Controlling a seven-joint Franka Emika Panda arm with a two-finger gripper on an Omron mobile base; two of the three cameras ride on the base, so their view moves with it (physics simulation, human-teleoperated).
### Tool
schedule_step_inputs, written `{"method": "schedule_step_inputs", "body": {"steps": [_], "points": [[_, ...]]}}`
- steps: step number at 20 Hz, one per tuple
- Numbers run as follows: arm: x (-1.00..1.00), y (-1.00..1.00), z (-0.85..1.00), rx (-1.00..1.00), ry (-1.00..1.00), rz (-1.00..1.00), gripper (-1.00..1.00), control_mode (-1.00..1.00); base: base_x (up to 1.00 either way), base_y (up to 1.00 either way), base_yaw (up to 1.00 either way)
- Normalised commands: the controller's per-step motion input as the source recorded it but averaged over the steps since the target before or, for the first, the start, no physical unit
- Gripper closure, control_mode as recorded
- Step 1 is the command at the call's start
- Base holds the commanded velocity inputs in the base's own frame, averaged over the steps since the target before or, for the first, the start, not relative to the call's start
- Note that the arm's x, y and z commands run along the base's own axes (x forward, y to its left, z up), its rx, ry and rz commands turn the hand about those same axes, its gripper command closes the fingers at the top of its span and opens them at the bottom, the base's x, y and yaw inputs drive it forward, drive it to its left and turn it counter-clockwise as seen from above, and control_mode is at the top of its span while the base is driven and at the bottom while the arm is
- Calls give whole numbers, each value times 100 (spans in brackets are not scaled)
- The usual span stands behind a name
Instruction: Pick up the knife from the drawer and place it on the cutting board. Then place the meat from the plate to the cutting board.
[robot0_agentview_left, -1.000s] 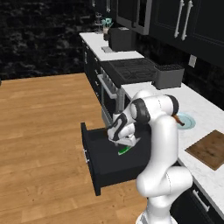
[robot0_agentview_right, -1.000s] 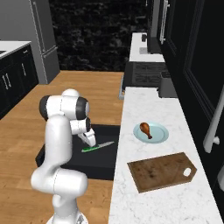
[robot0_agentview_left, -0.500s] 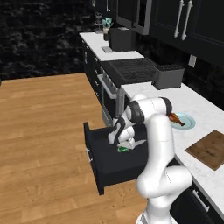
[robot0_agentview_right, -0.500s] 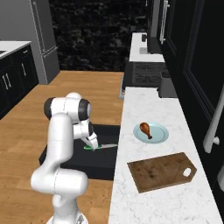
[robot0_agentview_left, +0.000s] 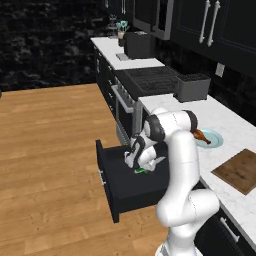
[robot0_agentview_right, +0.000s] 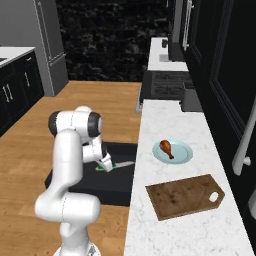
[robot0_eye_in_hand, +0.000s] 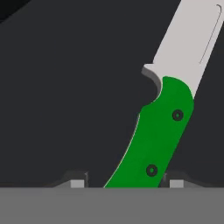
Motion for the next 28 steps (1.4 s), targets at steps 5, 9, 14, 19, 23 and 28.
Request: {"method": "schedule_step_inputs", "body": {"steps": [5, 9, 14, 19, 23, 28], "points": [[-44, 81, 83, 4, -13, 0, 100, -100, 0, 0, 0], [-45, 39, 100, 1, -18, -1, 100, -100, 0, 0, 0], [-18, 4, 100, 0, -26, -9, 100, -100, 0, 0, 0], [-11, -2, 100, 0, -18, -13, 100, -100, 0, 0, 0], [-26, -23, 100, 0, -15, -12, 100, -100, 0, 0, 0], [-43, -48, 100, 0, -9, -9, 100, -100, 0, 0, 0]]}}
